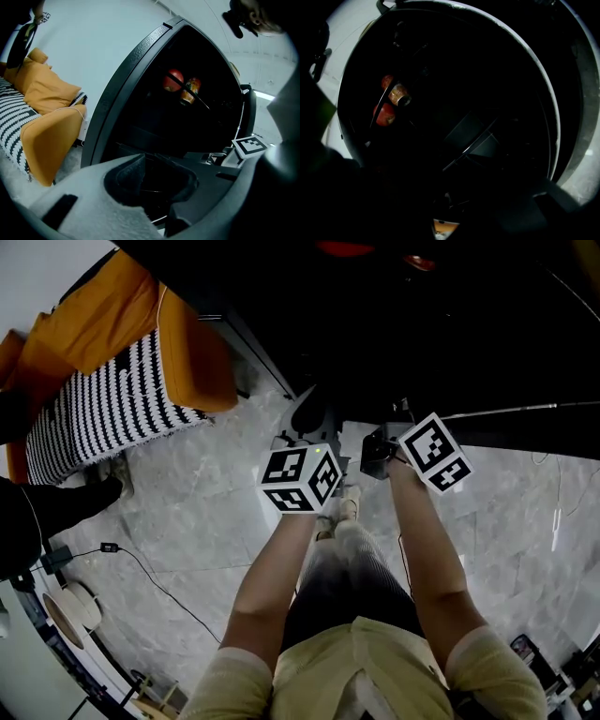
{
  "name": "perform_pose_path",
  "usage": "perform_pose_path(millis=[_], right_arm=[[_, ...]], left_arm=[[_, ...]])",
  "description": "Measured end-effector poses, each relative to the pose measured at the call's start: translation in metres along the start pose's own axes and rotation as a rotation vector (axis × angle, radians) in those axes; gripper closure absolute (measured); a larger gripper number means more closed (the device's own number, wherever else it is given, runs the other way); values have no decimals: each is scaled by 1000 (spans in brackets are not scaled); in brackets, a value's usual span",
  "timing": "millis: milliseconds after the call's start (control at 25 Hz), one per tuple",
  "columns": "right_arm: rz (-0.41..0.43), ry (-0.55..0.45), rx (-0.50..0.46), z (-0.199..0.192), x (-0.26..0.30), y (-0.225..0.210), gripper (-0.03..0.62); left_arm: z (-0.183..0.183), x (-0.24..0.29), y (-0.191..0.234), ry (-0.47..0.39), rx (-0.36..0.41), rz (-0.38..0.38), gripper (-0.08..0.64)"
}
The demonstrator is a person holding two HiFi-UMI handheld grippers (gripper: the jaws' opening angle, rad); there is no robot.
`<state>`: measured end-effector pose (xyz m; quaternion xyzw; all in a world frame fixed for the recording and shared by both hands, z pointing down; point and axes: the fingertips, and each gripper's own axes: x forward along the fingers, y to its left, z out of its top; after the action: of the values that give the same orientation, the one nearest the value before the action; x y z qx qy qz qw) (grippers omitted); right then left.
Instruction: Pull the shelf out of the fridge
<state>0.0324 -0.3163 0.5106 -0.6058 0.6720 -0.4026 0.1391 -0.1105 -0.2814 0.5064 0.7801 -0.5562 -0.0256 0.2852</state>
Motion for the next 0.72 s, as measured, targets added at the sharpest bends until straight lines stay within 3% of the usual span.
perform_pose_path(millis=[160, 440, 720], right_arm=[[4, -5, 54, 2, 11, -2, 430], [-33, -28, 93, 4, 35, -4, 426], [-65, -36, 57, 9, 52, -9, 428]], left_arm=[[2, 0, 2, -13, 12, 5, 515], [6, -5, 6, -36, 8, 18, 515], [6, -4, 14, -42, -1, 37, 515]])
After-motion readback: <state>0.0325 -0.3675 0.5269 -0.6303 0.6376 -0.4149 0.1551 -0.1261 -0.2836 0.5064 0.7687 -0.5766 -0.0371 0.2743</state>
